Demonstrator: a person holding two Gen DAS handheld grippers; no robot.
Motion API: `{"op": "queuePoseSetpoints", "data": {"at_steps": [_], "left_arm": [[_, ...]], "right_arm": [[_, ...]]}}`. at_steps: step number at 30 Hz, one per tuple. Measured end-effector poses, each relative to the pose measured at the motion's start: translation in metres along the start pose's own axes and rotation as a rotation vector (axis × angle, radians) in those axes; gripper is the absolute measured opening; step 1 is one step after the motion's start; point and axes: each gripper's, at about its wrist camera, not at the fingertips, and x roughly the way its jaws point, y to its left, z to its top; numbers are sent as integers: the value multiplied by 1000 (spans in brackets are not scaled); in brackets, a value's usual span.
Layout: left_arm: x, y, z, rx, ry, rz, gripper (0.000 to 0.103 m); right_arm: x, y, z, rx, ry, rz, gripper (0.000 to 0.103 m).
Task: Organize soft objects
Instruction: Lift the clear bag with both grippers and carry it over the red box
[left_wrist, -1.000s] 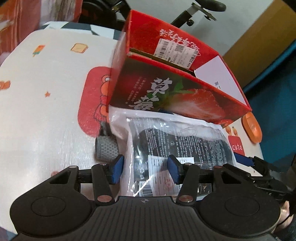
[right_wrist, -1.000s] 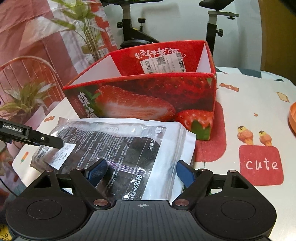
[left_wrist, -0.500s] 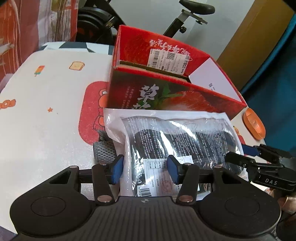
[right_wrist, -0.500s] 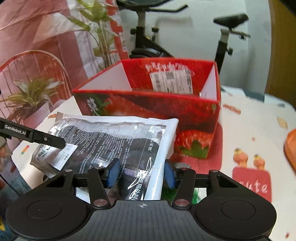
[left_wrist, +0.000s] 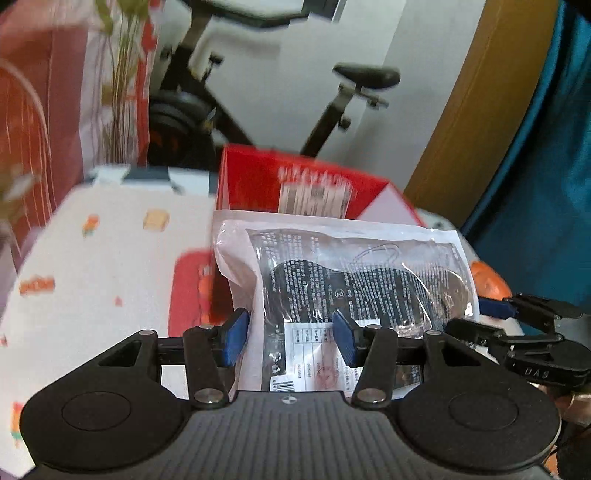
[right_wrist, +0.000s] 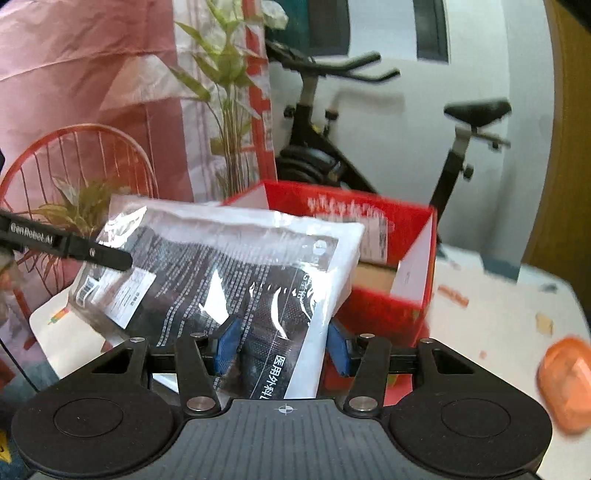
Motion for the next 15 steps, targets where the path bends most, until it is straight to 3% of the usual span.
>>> {"op": "queuePoseSetpoints", "data": {"at_steps": [9, 15], "left_arm": [[-3, -15, 38, 22, -125, 18, 53], [19, -14, 68, -38, -157, 35, 53]], "right_arm": [[-11, -10, 44, -60, -99, -29, 47], [8, -28, 75, -71, -125, -76, 39]]}}
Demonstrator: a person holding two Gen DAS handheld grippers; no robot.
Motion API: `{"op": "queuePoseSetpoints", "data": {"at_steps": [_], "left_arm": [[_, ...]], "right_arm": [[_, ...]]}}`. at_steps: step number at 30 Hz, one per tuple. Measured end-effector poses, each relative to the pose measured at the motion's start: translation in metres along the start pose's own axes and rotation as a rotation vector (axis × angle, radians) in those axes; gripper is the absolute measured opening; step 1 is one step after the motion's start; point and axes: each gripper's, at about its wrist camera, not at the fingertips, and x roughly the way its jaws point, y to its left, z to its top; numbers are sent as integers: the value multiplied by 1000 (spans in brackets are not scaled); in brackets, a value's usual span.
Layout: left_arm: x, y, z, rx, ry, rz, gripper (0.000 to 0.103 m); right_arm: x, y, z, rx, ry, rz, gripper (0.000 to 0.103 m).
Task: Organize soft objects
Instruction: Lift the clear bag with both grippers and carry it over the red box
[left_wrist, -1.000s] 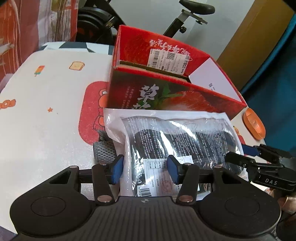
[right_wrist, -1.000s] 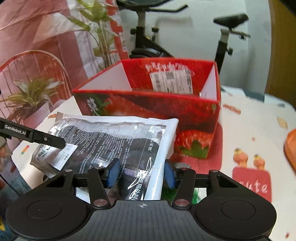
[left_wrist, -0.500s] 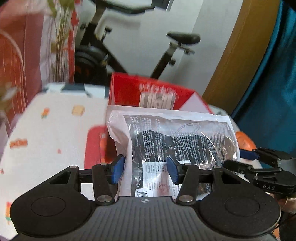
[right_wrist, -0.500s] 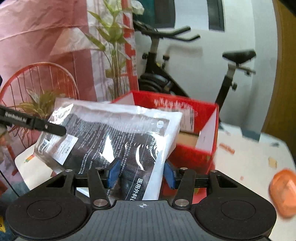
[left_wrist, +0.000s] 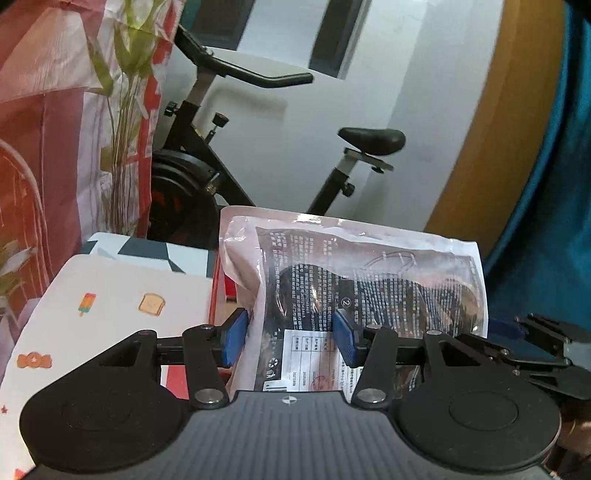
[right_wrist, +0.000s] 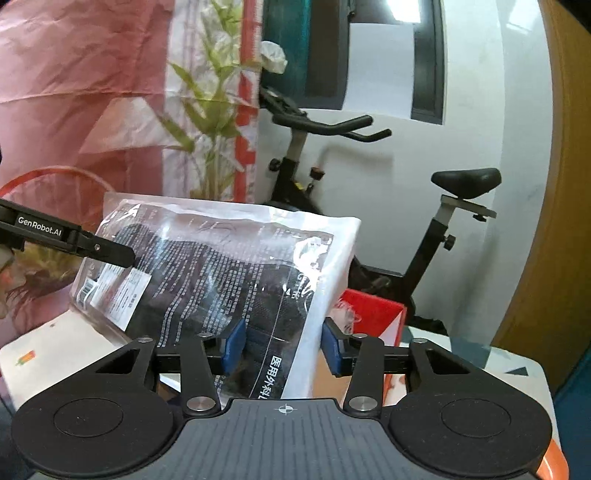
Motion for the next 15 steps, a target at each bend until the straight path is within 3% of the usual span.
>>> {"op": "queuePoseSetpoints", "data": {"at_steps": [9, 15], "left_arm": [[57, -11, 29, 53, 11, 0, 54], [99, -10, 19, 85, 107, 36, 53]], "right_arm": [[56, -30, 10, -30, 38, -85, 33], [92, -34, -19, -13, 138, -87, 33]]}}
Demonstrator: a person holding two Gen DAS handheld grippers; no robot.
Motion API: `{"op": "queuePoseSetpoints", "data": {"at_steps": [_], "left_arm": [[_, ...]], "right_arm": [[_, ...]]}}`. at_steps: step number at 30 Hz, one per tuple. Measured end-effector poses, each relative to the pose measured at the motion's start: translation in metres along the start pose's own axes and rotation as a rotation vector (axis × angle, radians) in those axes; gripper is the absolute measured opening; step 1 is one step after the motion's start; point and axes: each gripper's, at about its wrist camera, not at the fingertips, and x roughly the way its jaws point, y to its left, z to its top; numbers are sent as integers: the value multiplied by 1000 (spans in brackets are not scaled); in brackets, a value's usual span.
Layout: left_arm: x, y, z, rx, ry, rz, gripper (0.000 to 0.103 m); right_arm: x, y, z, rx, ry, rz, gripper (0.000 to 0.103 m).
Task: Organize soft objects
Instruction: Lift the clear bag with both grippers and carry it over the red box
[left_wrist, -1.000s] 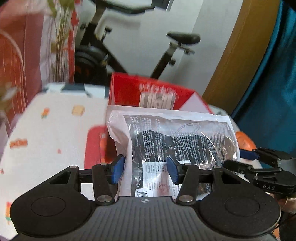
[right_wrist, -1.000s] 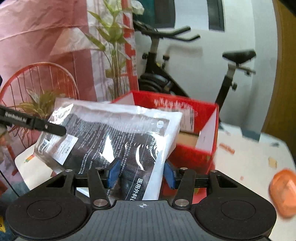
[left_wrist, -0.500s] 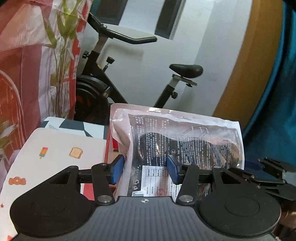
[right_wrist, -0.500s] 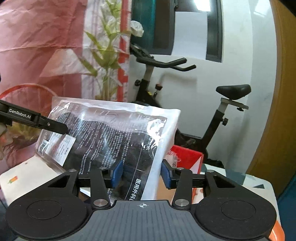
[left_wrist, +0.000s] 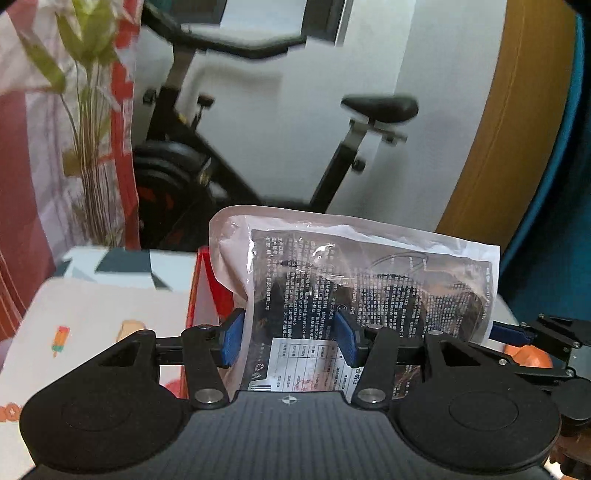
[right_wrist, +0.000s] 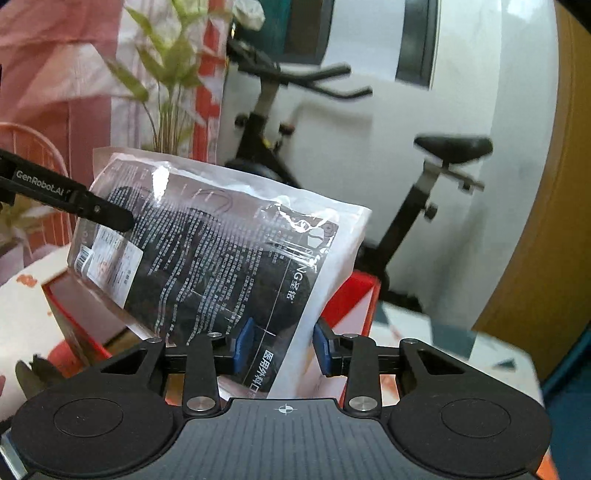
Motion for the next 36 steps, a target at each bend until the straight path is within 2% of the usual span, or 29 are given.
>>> {"op": "queuePoseSetpoints", "data": {"at_steps": [4, 8, 13, 18, 27, 30, 32, 36], "left_arm": [[19, 8, -7, -10, 58, -6, 47], [34, 13, -7, -18, 108, 27, 47], [45, 9, -9, 24, 160, 62, 47], [54, 8, -11, 70, 200, 98, 48], [53, 24, -5, 42, 187, 99, 46], [58, 22, -5, 23, 191, 75, 31], [63, 19, -6, 13, 210, 56, 24], [80, 16, -9, -21, 295, -22, 22]], "right_arm": [[20, -7, -12, 44, 56, 9, 31], [37, -11, -15, 73, 108, 27, 28], [52, -13, -18, 70, 183, 49, 28], [58, -15, -12, 74, 211, 63, 29], [60, -29, -2, 69, 227, 67, 32], [65, -32, 3, 83, 239, 108, 23], [73, -33, 6, 119, 270, 155, 6], [94, -26, 11, 167, 377, 255, 5]]}}
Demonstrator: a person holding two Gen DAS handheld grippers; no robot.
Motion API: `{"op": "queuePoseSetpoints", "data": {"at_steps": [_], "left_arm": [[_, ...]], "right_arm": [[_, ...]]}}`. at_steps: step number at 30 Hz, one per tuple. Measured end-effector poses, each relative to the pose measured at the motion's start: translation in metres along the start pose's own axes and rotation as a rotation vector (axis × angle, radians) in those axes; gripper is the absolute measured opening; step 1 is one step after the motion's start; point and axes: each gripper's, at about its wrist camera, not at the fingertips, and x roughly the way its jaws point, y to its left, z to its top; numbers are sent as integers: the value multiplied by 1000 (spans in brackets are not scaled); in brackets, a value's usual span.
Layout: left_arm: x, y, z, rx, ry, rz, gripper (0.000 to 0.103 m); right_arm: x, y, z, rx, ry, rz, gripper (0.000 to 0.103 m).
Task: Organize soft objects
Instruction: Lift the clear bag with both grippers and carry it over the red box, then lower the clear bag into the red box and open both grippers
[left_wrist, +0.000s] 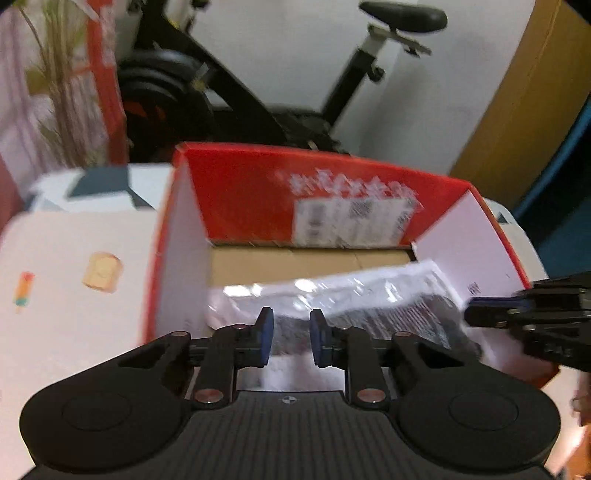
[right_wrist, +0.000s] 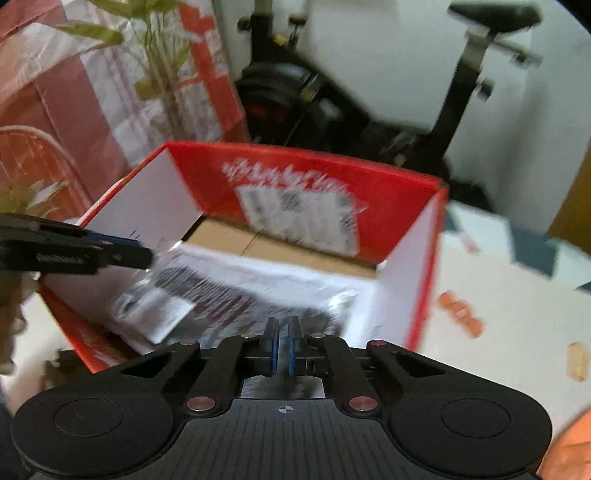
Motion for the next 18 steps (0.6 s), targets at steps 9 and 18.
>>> {"op": "queuePoseSetpoints", "data": {"at_steps": [9, 18], "left_arm": [[29, -1, -3, 13, 104, 7, 22], [31, -5, -3, 61, 111, 16, 22]], "right_arm": [[58, 13, 19, -44, 306, 31, 6], [81, 13, 20, -29, 407, 22, 3]]}}
